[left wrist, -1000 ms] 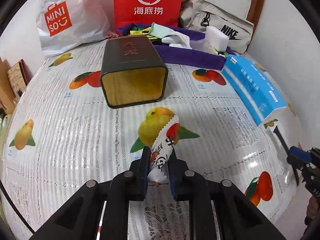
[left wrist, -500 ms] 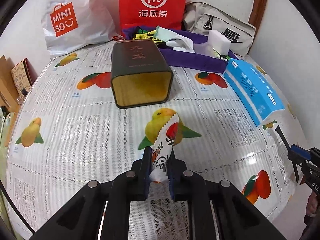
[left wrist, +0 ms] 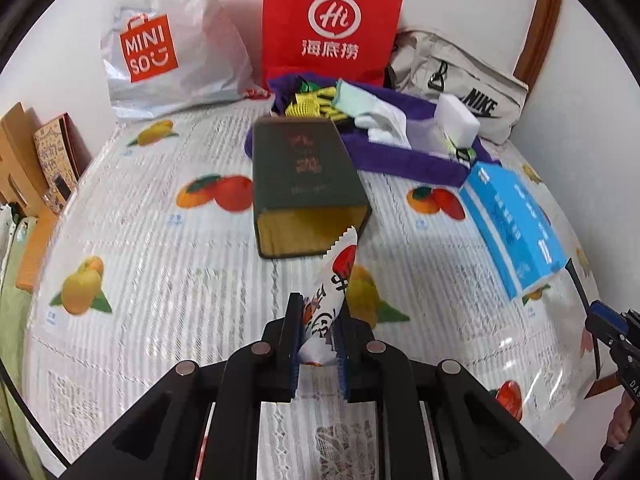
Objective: Organize soft objects
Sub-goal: 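Carry the snack packet and watch strap to the purple towel with both grippers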
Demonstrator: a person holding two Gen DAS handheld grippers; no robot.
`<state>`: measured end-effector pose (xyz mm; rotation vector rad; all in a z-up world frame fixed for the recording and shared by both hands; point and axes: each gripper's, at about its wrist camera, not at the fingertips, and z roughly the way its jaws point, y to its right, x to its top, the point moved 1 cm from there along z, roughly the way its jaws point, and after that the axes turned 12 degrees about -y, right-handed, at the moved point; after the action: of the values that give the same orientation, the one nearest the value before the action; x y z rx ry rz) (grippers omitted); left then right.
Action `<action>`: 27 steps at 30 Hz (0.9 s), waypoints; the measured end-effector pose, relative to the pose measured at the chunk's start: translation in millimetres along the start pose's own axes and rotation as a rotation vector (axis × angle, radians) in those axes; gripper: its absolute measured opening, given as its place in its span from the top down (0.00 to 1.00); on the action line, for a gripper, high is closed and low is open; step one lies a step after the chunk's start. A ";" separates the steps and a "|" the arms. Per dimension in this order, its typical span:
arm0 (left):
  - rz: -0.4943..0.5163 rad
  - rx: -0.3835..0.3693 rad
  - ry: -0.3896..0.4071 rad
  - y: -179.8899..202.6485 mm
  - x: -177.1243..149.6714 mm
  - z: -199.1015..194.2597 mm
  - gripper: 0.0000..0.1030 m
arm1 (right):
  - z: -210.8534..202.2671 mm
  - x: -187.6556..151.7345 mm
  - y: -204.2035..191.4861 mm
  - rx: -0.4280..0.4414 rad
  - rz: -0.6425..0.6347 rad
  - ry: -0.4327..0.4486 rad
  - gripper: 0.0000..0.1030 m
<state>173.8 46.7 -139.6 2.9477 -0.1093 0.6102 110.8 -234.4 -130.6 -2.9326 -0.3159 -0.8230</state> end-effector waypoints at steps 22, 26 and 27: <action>-0.032 0.020 0.081 -15.8 96.7 -24.4 0.86 | 11.0 112.4 17.3 -0.012 -0.021 0.065 0.81; -0.023 0.025 0.087 -17.8 114.6 -21.1 0.86 | 17.8 130.8 18.8 -0.007 -0.018 0.072 0.81; -0.020 0.027 0.085 -18.4 120.7 -19.3 0.86 | 20.6 136.7 19.3 -0.005 -0.017 0.072 0.81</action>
<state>278.6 62.3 -76.0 2.9390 -0.0638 0.7388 239.5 -226.5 -77.2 -2.9001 -0.3345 -0.9297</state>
